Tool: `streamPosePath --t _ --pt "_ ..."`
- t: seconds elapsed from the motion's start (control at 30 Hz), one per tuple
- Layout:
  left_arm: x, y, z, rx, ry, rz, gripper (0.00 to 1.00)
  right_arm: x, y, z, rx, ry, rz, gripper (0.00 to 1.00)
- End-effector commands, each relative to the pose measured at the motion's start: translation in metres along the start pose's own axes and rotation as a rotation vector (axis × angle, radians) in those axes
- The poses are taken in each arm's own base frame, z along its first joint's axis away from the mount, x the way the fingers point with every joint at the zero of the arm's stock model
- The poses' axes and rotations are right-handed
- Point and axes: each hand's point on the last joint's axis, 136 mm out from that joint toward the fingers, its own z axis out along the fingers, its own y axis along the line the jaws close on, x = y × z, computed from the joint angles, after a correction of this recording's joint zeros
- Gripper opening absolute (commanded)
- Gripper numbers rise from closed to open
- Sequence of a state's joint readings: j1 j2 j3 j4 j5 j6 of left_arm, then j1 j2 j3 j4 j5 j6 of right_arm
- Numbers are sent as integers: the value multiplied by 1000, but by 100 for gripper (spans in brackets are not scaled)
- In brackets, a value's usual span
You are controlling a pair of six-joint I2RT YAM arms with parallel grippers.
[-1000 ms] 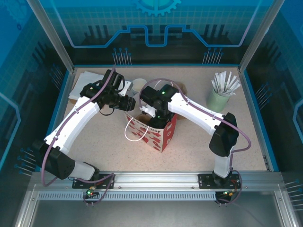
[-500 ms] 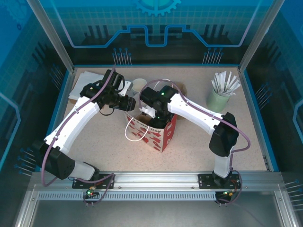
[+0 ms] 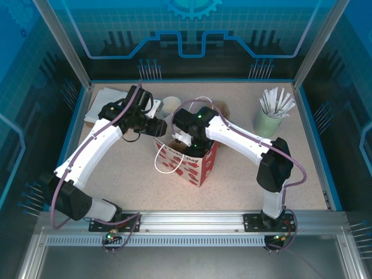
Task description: Pack the takeout coffee
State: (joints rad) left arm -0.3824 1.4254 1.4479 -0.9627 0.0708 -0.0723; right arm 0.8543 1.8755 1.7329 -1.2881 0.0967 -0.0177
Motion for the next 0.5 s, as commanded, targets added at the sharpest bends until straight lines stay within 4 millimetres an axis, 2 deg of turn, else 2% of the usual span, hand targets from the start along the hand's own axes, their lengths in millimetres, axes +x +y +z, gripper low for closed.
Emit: streamPosePath --t 0.0,0.47 --pt "0 1 -2 -14 6 2 51 2 -4 3 -9 6 -4 76" --pt "2 6 0 -37 14 8 55 9 -6 20 -10 41 -15 76"
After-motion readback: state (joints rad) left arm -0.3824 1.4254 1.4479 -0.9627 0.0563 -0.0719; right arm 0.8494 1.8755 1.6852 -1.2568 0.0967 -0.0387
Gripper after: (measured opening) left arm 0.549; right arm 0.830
